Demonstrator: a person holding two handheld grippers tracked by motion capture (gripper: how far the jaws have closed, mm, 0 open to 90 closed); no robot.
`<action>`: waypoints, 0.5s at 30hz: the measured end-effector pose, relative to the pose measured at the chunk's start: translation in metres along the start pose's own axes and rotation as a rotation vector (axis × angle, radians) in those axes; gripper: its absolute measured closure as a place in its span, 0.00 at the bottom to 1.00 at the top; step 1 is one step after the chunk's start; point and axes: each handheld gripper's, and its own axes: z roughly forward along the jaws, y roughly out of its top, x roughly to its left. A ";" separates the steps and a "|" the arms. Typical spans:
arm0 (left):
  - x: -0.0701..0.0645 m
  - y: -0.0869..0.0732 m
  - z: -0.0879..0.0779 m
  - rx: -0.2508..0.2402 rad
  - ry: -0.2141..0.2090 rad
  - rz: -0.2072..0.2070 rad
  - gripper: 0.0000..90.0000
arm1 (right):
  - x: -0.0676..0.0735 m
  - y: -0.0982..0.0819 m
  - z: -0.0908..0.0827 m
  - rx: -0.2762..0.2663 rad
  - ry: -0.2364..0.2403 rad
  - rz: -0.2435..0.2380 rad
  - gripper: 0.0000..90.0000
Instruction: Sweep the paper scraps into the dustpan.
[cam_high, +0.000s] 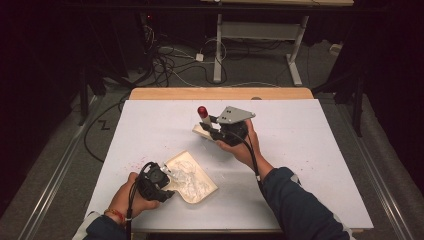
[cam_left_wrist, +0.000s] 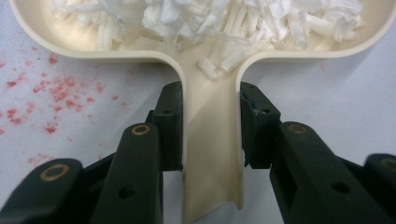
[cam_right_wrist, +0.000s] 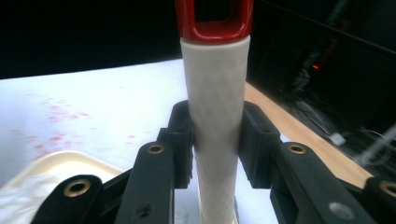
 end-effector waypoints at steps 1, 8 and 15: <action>0.000 0.000 0.000 0.000 0.000 0.001 0.71 | 0.003 0.001 -0.002 -0.001 0.027 0.004 0.77; 0.000 0.000 0.000 0.003 0.000 0.003 0.71 | 0.023 0.000 -0.021 -0.015 0.115 0.000 0.77; 0.000 0.001 0.000 0.005 0.001 0.003 0.71 | 0.045 0.003 -0.043 -0.034 0.194 0.017 0.78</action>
